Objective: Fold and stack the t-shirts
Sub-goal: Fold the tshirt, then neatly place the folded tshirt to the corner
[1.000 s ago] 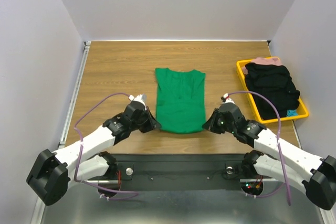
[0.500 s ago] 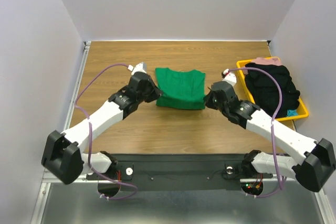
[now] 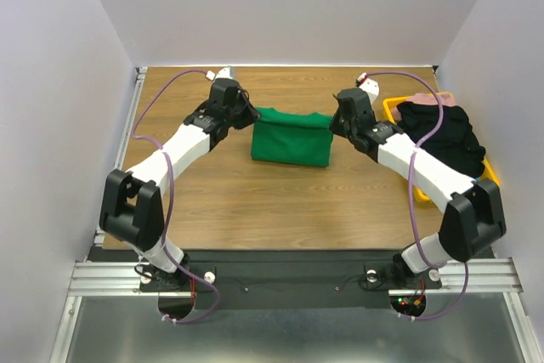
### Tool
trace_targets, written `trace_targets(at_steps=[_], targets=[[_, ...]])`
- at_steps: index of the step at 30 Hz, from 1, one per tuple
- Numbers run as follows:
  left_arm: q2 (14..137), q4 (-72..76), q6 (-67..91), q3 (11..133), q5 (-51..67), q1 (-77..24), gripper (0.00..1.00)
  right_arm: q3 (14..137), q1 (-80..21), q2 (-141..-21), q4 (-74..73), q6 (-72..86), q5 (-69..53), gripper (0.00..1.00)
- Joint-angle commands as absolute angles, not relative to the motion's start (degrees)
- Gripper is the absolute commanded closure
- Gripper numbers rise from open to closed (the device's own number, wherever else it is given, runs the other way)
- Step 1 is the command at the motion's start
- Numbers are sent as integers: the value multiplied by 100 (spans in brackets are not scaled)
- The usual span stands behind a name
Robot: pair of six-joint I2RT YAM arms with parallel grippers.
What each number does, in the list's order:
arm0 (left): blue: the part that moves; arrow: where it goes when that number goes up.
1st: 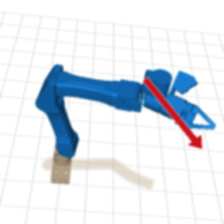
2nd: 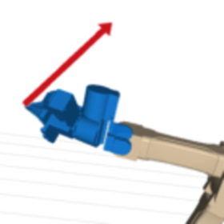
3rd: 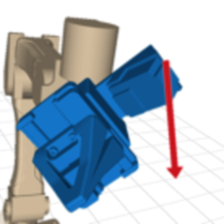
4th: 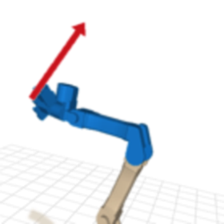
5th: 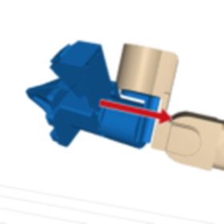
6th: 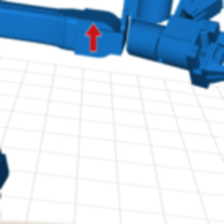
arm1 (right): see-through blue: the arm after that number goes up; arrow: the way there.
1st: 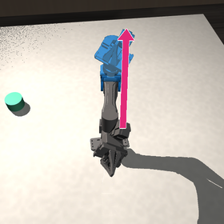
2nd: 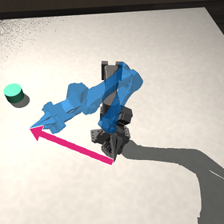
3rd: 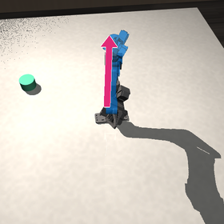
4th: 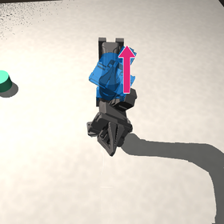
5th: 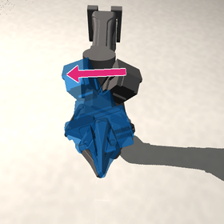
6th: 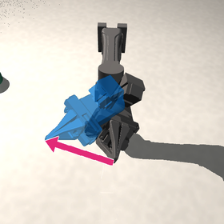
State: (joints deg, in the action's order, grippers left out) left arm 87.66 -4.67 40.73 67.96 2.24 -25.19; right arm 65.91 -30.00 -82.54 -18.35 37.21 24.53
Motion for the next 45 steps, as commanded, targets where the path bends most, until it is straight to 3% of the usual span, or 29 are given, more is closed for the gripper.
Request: trace_targets(at_steps=[1, 16, 17, 18, 19, 20, 21, 22, 23, 30, 35, 45], targets=[[9113, -263, 3683, 7521, 237, -2426, 100, 7031, -2611, -8612, -1503, 3445, 2347, 100], [11873, -632, 3182, 10149, -254, -2215, 100, 8303, -1864, -10818, -729, 3103, 1627, 98], [12092, -763, 3234, 10273, -411, -2197, 91, 8384, -1837, -11080, -738, 3129, 1548, 84], [12242, -886, 3234, 10527, -404, -2180, 59, 8550, -1820, -11170, -738, 3146, 1512, 72], [12243, -888, 3208, 10529, -404, -2180, 39, 8552, -1819, -11267, -738, 3146, 1512, 57], [12295, -914, 3173, 10695, -404, -2171, 13, 8691, -1819, -11372, -730, 3146, 1512, 32], [12287, -940, 3147, 10757, -413, -2180, 1, 8736, -1819, -11390, -738, 3146, 1503, 16], [12270, -975, 3103, 10810, -430, -2180, 1, 8780, -1819, -11399, -747, 3173, 1459, 3], [12191, -1010, 3068, 10854, -492, -2180, 2, 8798, -1819, -11373, -747, 3173, 1415, 0], [11462, -844, 2857, 9836, -589, -2180, 1, 8333, -1819, -10864, -738, 3217, 642, 0], [11347, -765, 2163, 9168, -124, -2180, 1, 7227, -1819, -9944, -729, 3278, 71, 0], [12048, -1028, 1978, 9342, 343, -2197, 1, 5460, -1819, -8290, -738, 3489, 202, 0]])
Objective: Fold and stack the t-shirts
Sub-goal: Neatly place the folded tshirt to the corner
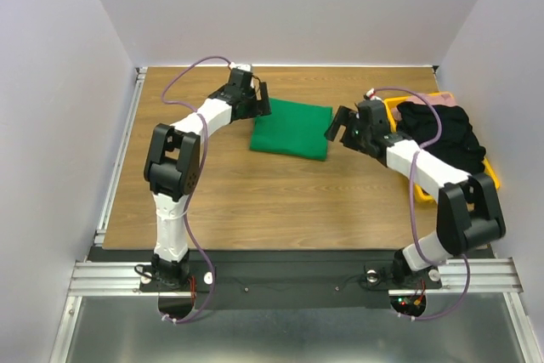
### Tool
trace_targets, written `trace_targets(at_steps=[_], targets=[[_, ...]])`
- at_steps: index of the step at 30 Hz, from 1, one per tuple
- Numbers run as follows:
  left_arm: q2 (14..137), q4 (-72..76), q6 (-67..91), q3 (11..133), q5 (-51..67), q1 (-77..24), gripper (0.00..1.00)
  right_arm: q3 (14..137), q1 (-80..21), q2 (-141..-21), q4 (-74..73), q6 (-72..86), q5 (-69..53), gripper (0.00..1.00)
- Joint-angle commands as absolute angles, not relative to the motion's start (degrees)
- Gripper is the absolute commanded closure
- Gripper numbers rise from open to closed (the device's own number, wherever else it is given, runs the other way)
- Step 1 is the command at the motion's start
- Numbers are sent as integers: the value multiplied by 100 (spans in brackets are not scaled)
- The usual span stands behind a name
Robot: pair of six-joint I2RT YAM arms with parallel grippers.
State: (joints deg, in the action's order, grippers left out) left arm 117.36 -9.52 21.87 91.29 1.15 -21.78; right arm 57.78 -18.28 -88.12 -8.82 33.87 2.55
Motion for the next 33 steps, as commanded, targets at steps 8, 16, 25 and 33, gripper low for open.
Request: trace_targets(at_steps=[8, 16, 25, 33], targets=[[12419, -1081, 1986, 9422, 466, -2320, 23, 4659, -1819, -7112, -747, 3568, 53, 0], [12814, -1467, 1925, 9772, 115, -2566, 86, 3833, -1819, -6311, -765, 3630, 246, 0], [12824, -2100, 1741, 10169, -1273, -2584, 100, 3489, -1811, -5792, -852, 3445, 492, 0], [12551, -2101, 1450, 10019, -1828, -2549, 100, 3428, -1811, -5660, -914, 3419, 695, 0]])
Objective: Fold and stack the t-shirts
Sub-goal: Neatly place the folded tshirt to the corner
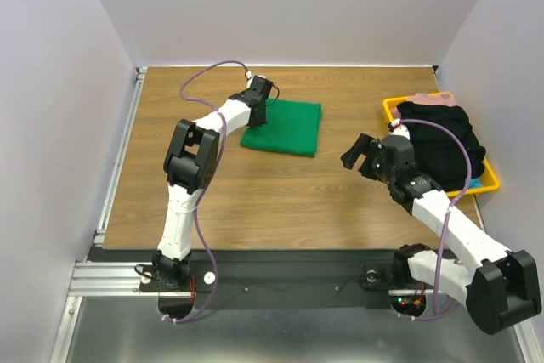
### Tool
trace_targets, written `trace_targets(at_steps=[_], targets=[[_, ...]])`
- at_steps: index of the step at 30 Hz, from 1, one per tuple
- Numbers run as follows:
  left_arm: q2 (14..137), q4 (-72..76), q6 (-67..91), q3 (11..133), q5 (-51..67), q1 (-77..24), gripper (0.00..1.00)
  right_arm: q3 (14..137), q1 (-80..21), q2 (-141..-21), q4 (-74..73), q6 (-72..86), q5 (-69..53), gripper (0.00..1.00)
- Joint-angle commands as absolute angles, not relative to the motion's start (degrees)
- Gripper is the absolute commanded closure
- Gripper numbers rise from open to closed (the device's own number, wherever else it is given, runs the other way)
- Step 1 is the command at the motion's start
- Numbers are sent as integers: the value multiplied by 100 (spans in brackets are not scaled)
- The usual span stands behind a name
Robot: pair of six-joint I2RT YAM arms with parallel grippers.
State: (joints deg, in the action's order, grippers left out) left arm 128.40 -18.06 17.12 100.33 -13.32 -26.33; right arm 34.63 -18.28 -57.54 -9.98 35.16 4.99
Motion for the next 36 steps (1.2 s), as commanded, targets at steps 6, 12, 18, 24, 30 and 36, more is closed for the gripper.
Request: trace_targets(at_steps=[6, 12, 18, 24, 30, 36], targets=[[12849, -2145, 1442, 10458, -1706, -2426, 100, 3428, -1811, -5678, -949, 3401, 773, 0], [13620, -2442, 1994, 11827, -1617, -2268, 100, 3472, -1819, -5792, -958, 3410, 879, 0], [14641, -2787, 2794, 13710, -1460, -1873, 100, 3480, -1819, -5827, -984, 3393, 923, 0], [14826, -2066, 3409, 13877, -1529, -1626, 100, 3489, -1811, -5862, -1002, 3393, 1098, 0], [15196, -1460, 3384, 14256, -1152, -1433, 100, 3542, -1811, -6038, -1011, 3384, 1160, 0], [15197, -1336, 3472, 14090, -897, -1266, 100, 3586, -1811, -6170, -1028, 3375, 1230, 0]])
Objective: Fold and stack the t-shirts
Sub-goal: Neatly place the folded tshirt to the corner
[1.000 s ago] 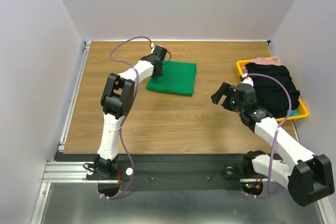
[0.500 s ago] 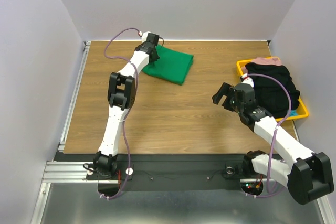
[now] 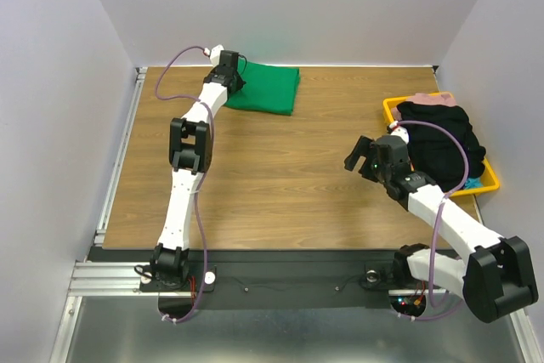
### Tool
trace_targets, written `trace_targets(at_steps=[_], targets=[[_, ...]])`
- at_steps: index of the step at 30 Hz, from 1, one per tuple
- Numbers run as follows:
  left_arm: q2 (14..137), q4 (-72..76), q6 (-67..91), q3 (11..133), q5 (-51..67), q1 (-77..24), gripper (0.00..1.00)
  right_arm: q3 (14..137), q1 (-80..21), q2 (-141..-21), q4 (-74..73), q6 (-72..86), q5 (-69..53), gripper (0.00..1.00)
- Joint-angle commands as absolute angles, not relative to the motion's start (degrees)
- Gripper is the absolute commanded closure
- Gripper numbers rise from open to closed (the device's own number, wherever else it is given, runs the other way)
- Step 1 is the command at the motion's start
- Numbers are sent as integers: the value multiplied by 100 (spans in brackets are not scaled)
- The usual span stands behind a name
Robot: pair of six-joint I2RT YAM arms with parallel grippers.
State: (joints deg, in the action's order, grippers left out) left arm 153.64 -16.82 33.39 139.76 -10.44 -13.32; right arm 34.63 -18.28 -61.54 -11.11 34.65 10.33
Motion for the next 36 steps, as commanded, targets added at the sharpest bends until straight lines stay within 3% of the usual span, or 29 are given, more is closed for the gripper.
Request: trace_targets(at_steps=[1, 3, 6, 10, 12, 15, 16, 17, 18, 25, 28, 32, 33, 36], targets=[[15161, -1249, 3480, 13984, -827, -1248, 100, 3577, -1811, -6187, -1020, 3375, 1248, 0], [15170, -1160, 3437, 14000, -695, -1204, 100, 3586, -1811, -6222, -1028, 3384, 1257, 0], [15179, -1152, 3349, 14177, -431, -1169, 76, 3586, -1811, -6249, -1028, 3366, 1187, 0], [14907, -1318, 3410, 14177, -544, -1160, 90, 3595, -1811, -6267, -1063, 3410, 1371, 0], [14575, -1362, 3366, 13932, -659, -1143, 88, 3638, -1811, -6232, -1116, 3410, 1266, 0], [14187, -1563, 3261, 13781, -851, -1116, 65, 3682, -1811, -6144, -1204, 3410, 1116, 0], [14116, -1651, 3217, 13781, -940, -1108, 44, 3691, -1811, -6057, -1230, 3410, 1099, 0], [13941, -1792, 3208, 13738, -1193, -1107, 9, 3718, -1811, -5995, -1317, 3401, 1099, 0], [13861, -1836, 3208, 13694, -1291, -1099, 3, 3753, -1811, -5933, -1371, 3393, 1116, 0], [12781, -2241, 3050, 13141, -1055, -1046, 1, 4262, -1811, -5502, -2047, 3401, 1441, 0], [11824, -2198, 3023, 12246, -1037, -1046, 1, 4394, -1811, -5318, -2267, 3541, 1573, 0], [9746, -1522, 3093, 9511, -958, -1063, 1, 4281, -1811, -4949, -2434, 3700, 1635, 0], [9738, -1347, 3146, 8953, -958, -1072, 1, 4228, -1811, -4879, -2461, 3709, 1609, 0], [7672, -547, 3366, 6804, -940, -1282, 1, 4096, -1811, -4571, -2557, 3797, 1582, 0]])
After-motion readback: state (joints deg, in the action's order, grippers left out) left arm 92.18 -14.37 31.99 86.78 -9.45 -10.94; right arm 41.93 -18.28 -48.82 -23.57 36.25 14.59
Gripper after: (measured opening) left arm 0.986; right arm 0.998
